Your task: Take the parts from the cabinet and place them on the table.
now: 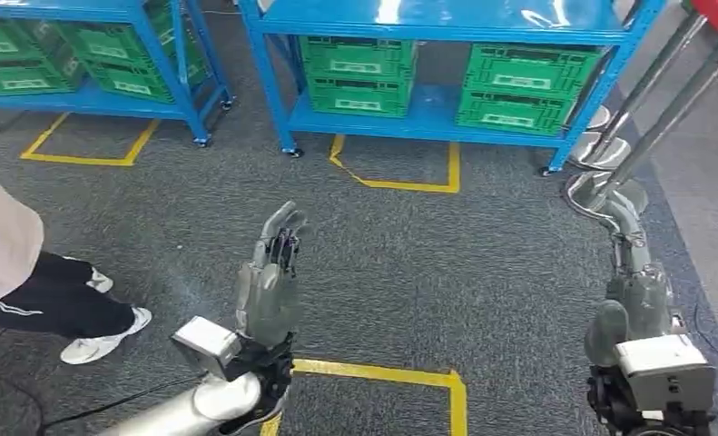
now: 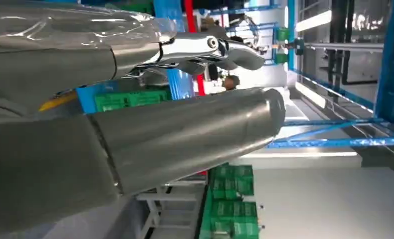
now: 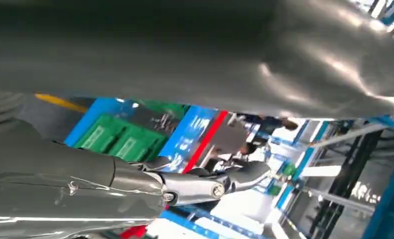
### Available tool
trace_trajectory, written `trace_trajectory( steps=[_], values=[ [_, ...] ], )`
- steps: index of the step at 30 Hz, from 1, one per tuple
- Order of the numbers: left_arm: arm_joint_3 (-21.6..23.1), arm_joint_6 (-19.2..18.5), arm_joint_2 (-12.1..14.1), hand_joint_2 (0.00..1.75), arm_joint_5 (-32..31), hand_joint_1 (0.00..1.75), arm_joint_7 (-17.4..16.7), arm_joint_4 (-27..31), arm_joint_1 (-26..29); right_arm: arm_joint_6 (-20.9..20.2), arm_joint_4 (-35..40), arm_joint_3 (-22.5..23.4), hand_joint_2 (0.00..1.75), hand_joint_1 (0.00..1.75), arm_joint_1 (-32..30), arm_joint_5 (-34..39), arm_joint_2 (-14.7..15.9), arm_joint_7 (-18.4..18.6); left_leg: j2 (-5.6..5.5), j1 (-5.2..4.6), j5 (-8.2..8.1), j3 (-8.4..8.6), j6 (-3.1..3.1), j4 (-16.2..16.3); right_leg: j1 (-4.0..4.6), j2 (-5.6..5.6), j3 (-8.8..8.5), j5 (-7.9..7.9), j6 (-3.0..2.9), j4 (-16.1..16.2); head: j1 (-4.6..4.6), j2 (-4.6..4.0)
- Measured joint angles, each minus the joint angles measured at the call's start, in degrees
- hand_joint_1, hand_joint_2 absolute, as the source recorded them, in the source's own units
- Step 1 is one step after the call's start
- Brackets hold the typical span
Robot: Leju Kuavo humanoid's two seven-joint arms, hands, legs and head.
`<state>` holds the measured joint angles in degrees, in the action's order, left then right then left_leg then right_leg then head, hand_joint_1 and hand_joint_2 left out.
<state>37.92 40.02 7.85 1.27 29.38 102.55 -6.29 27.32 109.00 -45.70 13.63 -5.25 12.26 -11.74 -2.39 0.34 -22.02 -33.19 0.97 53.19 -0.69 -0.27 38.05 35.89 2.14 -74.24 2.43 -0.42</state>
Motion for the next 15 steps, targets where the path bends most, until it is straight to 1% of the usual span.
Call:
trace_trajectory(
  steps=[1,2,3,4,5,6,7,8,9,10,11,12,13,14,15],
  values=[
    [0.0,0.0,0.0,0.0,0.0,0.0,0.0,-0.02,0.05,0.02,0.0,0.02,0.0,0.0,0.04,0.0,0.0,0.02,-0.9,0.07,-0.03,0.1,-0.05,0.04,-0.1,0.02,-0.48,-1.88,0.04,1.79,-0.07,0.0],
    [0.0,0.0,-0.02,0.0,-0.02,0.0,0.0,-0.02,0.08,0.02,0.0,0.02,0.0,0.0,0.07,0.0,0.0,0.0,-1.73,0.16,-0.09,0.24,-0.15,0.11,-0.27,0.18,-2.1,-4.62,0.01,5.75,0.0,0.0],
    [0.0,0.0,-0.07,0.0,-0.02,0.0,-0.02,-0.02,0.07,0.0,0.0,0.02,0.0,0.0,0.07,0.0,0.0,0.02,-2.57,0.26,-0.21,0.39,-0.33,0.28,-0.53,0.79,-4.46,-7.68,0.05,11.17,-0.05,0.0],
    [0.0,0.0,-0.09,0.0,-0.07,0.0,-0.02,-0.02,0.06,0.02,0.0,0.04,0.0,0.0,0.08,0.0,0.0,0.0,-3.33,0.38,-0.42,0.43,-0.65,0.59,-0.99,2.9,-6.76,-10.29,0.2,16.63,-0.05,0.0],
    [0.0,0.0,-0.07,0.0,-0.09,0.0,-0.02,-0.02,0.04,0.02,-0.07,0.04,0.0,0.0,0.06,0.0,0.0,0.02,-3.97,0.03,-0.53,0.06,-1.08,0.95,-1.19,5.86,-7.45,-9.29,0.24,18.26,-0.19,0.0],
    [0.0,0.0,-0.09,0.0,-0.09,0.0,-0.07,-0.02,-0.01,0.02,-0.07,0.04,0.0,0.0,0.09,-0.02,0.0,-0.02,-4.7,0.2,-0.29,-0.57,-1.38,1.36,-1.37,5.64,-8.17,-9.25,-0.09,18.76,-0.24,0.0],
    [0.0,0.0,-0.09,0.0,-0.09,0.0,-0.07,-0.02,-0.01,0.02,-0.09,0.04,0.0,0.0,-0.01,-0.04,0.0,0.04,-5.27,0.3,0.03,-0.91,-1.85,1.17,-0.94,5.02,-7.89,-9.34,-0.28,18.64,0.04,0.0],
    [0.0,0.0,-0.04,0.0,-0.09,0.0,-0.07,-0.02,0.14,0.0,-0.09,0.02,0.0,0.0,0.08,-0.07,0.0,0.05,-6.02,0.52,0.36,-1.02,-2.33,0.77,-0.67,4.48,-7.86,-9.38,-0.63,18.45,0.0,0.0],
    [0.0,0.0,0.0,0.0,-0.11,0.0,-0.07,-0.02,0.21,0.0,-0.09,0.0,0.0,0.0,0.19,-0.07,0.0,0.04,-6.74,0.46,0.5,-1.2,-2.6,0.84,-0.96,3.72,-7.99,-9.6,-1.0,18.71,0.09,0.0],
    [0.0,0.0,0.02,0.0,-0.11,0.0,-0.07,-0.02,0.26,0.0,-0.09,0.04,0.0,0.0,0.3,-0.09,0.0,0.07,-4.68,0.5,-0.08,-1.43,-2.74,1.48,-1.21,2.74,-8.17,-9.79,-1.36,19.0,0.09,0.0],
    [0.0,0.0,0.04,0.0,-0.13,0.0,-0.07,-0.02,0.09,0.0,-0.07,0.11,0.0,0.0,0.26,-0.09,0.0,0.02,-0.72,0.04,-1.75,-2.78,-3.1,4.17,-1.07,1.99,-8.15,-9.78,-1.78,19.02,0.87,0.0],
    [0.0,0.0,0.02,0.0,-0.11,0.0,-0.07,-0.02,-0.02,0.0,-0.07,0.09,0.0,0.0,0.25,-0.13,0.0,0.0,1.1,0.11,-4.07,-5.2,-3.38,8.77,-0.84,1.16,-8.04,-9.78,-2.03,19.01,1.22,0.0],
    [0.0,0.0,0.02,0.0,-0.11,0.0,-0.07,-0.02,0.01,-0.02,-0.09,0.09,0.0,0.0,0.17,-0.13,0.0,0.04,1.73,0.19,-6.15,-7.73,-3.51,13.7,-0.69,0.31,-7.96,-9.72,-2.14,19.01,1.22,0.0],
    [0.0,0.0,0.0,0.0,-0.11,0.0,-0.07,-0.02,0.07,-0.07,-0.11,0.09,0.0,0.0,0.07,-0.13,0.0,0.04,1.98,0.21,-7.71,-9.98,-3.57,18.05,-0.56,-0.58,-7.86,-9.68,-2.2,19.01,1.27,0.0],
    [0.0,0.0,0.02,0.0,-0.11,0.0,-0.07,-0.04,0.11,-0.07,-0.13,0.09,0.0,0.0,0.06,-0.13,0.0,0.07,2.04,0.22,-8.21,-11.34,-3.57,20.64,-0.45,-1.45,-7.79,-9.66,-2.24,19.01,1.31,0.0]
  ],
)
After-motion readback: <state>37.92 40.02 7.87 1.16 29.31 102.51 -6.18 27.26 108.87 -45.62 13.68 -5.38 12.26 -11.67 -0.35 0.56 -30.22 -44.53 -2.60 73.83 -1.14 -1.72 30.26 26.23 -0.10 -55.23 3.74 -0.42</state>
